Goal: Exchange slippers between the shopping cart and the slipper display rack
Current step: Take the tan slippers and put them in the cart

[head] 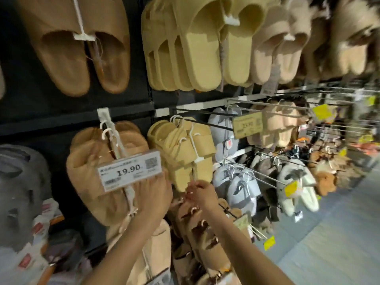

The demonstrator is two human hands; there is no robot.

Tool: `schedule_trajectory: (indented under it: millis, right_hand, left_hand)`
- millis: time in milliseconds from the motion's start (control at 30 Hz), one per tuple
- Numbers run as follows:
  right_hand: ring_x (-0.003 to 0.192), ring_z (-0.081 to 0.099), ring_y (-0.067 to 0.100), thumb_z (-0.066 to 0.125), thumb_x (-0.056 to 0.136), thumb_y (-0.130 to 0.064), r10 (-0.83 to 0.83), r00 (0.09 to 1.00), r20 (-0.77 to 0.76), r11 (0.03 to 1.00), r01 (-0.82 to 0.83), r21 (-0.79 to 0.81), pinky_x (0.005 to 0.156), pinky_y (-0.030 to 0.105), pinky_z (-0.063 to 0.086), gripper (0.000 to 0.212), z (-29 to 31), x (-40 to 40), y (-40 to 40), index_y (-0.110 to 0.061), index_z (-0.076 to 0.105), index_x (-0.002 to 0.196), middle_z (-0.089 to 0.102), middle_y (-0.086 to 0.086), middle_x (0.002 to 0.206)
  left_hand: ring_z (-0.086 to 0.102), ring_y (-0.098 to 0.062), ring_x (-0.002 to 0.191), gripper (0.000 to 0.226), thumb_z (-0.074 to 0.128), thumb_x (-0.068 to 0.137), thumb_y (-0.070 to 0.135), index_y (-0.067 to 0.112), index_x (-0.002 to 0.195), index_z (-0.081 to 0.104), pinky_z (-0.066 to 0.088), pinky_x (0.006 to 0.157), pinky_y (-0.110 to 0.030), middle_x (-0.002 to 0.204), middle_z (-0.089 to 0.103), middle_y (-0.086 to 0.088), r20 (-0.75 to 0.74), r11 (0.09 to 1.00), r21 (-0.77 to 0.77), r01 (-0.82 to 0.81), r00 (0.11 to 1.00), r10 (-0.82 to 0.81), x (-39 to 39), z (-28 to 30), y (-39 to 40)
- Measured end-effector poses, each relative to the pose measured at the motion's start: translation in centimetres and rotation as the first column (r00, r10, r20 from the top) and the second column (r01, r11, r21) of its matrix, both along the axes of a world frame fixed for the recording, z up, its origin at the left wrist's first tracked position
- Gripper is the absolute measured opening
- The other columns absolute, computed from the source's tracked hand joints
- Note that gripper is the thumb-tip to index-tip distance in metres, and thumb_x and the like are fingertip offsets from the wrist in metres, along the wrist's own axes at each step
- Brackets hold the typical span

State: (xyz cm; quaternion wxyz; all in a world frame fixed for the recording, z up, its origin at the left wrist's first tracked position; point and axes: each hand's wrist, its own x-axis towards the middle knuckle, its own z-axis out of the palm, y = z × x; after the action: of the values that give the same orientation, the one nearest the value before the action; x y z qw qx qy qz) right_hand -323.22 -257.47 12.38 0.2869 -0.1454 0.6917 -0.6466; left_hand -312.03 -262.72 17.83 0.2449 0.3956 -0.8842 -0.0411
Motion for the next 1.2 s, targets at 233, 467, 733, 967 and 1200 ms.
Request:
schedule_trajectory:
  millis: [233, 467, 733, 967, 1200]
  right_hand:
    - [0.081, 0.064, 0.034, 0.056, 0.082, -0.013, -0.212, 0.836, -0.506, 0.872, 0.395, 0.289, 0.066, 0.04, 0.046, 0.014, 0.4, -4.8, 22.1, -0.008, 0.063, 0.07, 0.067, 0.02, 0.079]
    - [0.105, 0.056, 0.033, 0.049, 0.092, -0.02, -0.361, 0.591, -0.722, 0.346, 0.804, 0.485, 0.076, 0.035, 0.042, 0.02, -1.5, 0.0, 48.8, -0.007, 0.057, 0.104, 0.06, 0.015, 0.112]
    - [0.11, 0.054, 0.033, 0.047, 0.092, -0.023, -0.743, 0.275, -0.611, -0.182, 0.795, 0.579, 0.081, 0.037, 0.043, 0.023, -6.0, 17.1, 68.7, -0.009, 0.057, 0.108, 0.061, 0.015, 0.116]
    - [0.088, 0.06, 0.031, 0.045, 0.093, -0.019, -0.835, -0.176, -0.522, -0.509, 0.609, 0.609, 0.067, 0.037, 0.044, 0.018, -8.0, 29.5, 73.2, -0.013, 0.057, 0.081, 0.065, 0.012, 0.091]
    - [0.077, 0.055, 0.028, 0.048, 0.092, -0.022, -0.749, -0.576, -0.327, -0.612, 0.415, 0.673, 0.06, 0.031, 0.036, 0.022, -14.1, 37.2, 72.2, -0.015, 0.049, 0.071, 0.057, 0.006, 0.073]
  left_hand:
    - [0.063, -0.032, 0.081, 0.032, 0.038, 0.077, 0.024, 0.013, 0.073, 0.068, 0.05, 0.077, -0.034, 0.078, 0.065, -0.009, 0.093, 0.86, -0.092, 0.502, 0.864, -0.495, -9.2, -3.1, 14.6]
    - [0.053, -0.03, 0.109, 0.022, 0.042, 0.093, 0.02, 0.012, 0.099, 0.062, 0.041, 0.088, -0.037, 0.11, 0.063, -0.011, 0.147, 0.545, 0.079, 0.835, 0.531, -0.835, -13.1, -6.0, 36.0]
    - [0.055, -0.031, 0.11, 0.023, 0.046, 0.092, 0.021, 0.014, 0.104, 0.065, 0.043, 0.086, -0.036, 0.111, 0.065, -0.011, 0.259, -0.059, 0.188, 0.98, -0.108, -0.96, -6.8, -10.7, 60.2]
    - [0.059, -0.032, 0.105, 0.021, 0.048, 0.088, 0.021, 0.017, 0.099, 0.065, 0.046, 0.084, -0.038, 0.106, 0.067, -0.01, 0.255, -0.471, 0.27, 0.84, -0.534, -0.806, -2.1, -12.7, 72.4]
    - [0.059, -0.029, 0.103, 0.023, 0.042, 0.092, 0.021, 0.014, 0.103, 0.062, 0.046, 0.08, -0.036, 0.106, 0.065, -0.009, 0.318, -0.667, 0.385, 0.638, -0.77, -0.553, 1.3, -15.6, 78.6]
